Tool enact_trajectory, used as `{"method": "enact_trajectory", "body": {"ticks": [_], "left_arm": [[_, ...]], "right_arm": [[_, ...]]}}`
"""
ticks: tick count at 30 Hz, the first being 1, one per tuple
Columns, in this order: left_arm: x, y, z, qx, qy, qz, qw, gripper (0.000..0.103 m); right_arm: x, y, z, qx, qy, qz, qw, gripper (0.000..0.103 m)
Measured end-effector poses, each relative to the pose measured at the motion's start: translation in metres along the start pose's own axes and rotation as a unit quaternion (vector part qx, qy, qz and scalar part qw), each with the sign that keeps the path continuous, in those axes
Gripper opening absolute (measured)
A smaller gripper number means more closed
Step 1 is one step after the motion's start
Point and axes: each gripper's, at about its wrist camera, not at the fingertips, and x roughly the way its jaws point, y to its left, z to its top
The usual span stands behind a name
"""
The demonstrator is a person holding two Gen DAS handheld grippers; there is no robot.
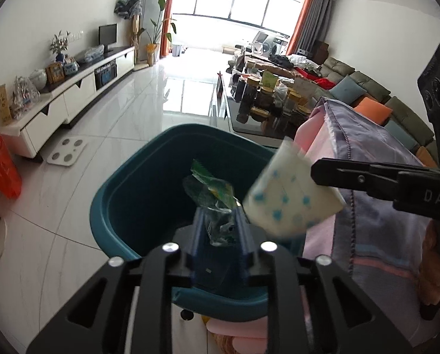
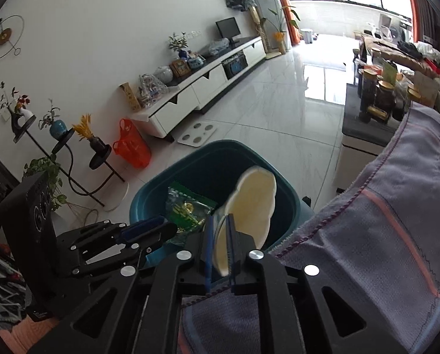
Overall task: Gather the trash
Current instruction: 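Carry both items to the teal bin and open both tools to drop them, then grasp a white foam net with the left tool while the right tool grasps another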
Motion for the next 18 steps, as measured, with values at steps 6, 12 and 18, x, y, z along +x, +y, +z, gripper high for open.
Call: {"method": "enact_trajectory", "body": {"ticks": [6,12,18], "left_arm": [[0.001,0.003,-0.001,-0.008,0.000,-0.002,1.0000,0.036],[-0.024,-0.008,0.000,0.005,-0.031,-0.005,0.9995,0.041],[-0.070,-0.038,0.003,0.033,-0.083,-0.036,0.9954,0.049]], "right_arm": [[-0.010,-0.001,-0.004,-0.001,-0.011,-0.004,1.000,0.017],[-0.045,-0.001,-0.017,-0.010,-0.047,-0.006,0.999,0.022],[-0.103,-0.006,-0.036,-0.019,-0.104,-0.014,0.994,0.033]]}}
